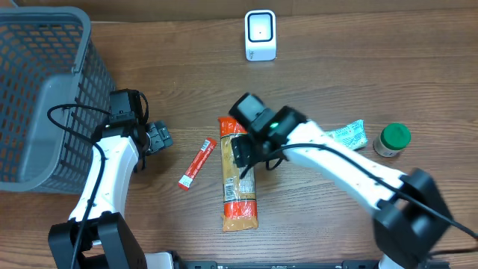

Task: Scan the item barcode
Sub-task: 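Move the right gripper left over the spaghetti pack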

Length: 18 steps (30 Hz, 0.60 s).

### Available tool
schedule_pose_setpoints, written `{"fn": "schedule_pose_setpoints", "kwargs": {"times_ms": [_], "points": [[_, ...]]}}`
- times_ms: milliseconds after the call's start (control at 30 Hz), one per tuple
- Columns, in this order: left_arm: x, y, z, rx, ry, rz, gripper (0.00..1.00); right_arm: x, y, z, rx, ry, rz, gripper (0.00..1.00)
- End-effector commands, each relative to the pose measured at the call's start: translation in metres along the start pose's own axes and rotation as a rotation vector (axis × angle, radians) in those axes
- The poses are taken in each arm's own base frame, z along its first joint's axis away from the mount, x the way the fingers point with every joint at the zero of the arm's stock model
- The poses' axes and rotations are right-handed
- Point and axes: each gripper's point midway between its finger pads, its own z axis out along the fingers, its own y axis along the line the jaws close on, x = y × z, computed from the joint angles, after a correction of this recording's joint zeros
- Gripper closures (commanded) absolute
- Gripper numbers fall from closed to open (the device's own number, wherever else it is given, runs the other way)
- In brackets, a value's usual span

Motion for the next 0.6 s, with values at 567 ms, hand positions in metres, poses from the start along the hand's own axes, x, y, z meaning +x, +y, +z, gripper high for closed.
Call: {"fn": "schedule_pose_setpoints", "kwargs": {"times_ms": [567], "points": [[-0.008, -0.004, -0.005, 0.015, -0.022, 0.007, 0.0, 0.004, -0.061, 0.058, 0.319, 0.036, 0.07, 0.12]]}}
